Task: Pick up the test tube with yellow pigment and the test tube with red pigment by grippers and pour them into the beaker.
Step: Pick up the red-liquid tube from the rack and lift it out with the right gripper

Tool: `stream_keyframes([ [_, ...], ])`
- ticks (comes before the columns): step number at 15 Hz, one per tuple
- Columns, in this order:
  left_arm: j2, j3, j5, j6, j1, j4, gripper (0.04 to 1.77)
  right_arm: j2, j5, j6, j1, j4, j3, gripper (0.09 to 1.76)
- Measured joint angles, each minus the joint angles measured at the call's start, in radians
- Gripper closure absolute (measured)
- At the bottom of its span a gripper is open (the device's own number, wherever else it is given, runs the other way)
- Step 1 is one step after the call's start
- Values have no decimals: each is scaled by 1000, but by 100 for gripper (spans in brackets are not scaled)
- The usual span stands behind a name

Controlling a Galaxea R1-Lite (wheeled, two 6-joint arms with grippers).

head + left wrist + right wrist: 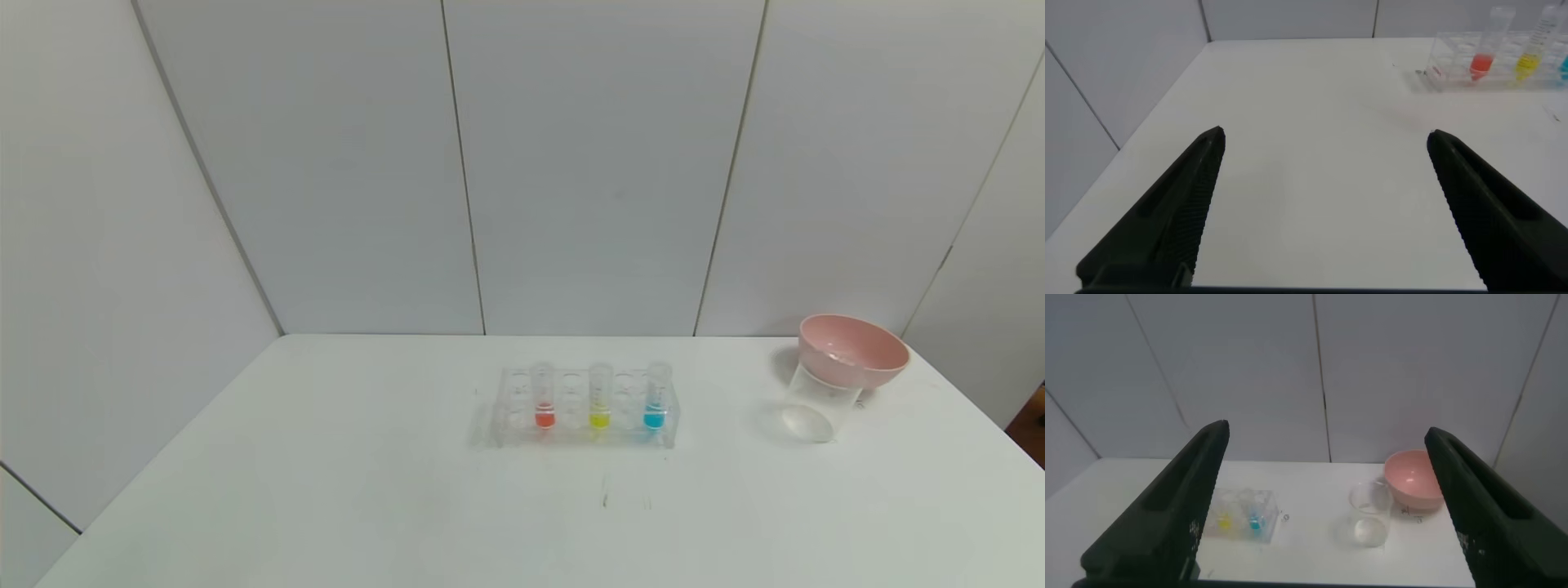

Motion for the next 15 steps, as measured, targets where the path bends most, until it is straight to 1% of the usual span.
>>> stream_keyframes([
  [2, 0, 0, 0, 0, 0, 0, 5, 123, -129, 19, 143, -108, -7, 14],
  [5, 0, 0, 0, 0, 0, 0, 5, 270, -331, 30, 379, -280, 27, 14],
  [7, 0, 0, 0, 0, 0, 0, 5, 381, -498, 31, 536, -430, 68, 14],
  [9, 0, 0, 0, 0, 0, 0, 5, 500, -639, 28, 675, -593, 108, 14],
  [10, 0, 0, 0, 0, 0, 0, 5, 561, -683, 23, 729, -659, 123, 14],
  [12, 0, 0, 0, 0, 0, 0, 5, 682, -743, 10, 817, -746, 142, 14],
  [15, 0, 0, 0, 0, 0, 0, 5, 833, -775, 3, 893, -799, 140, 14],
])
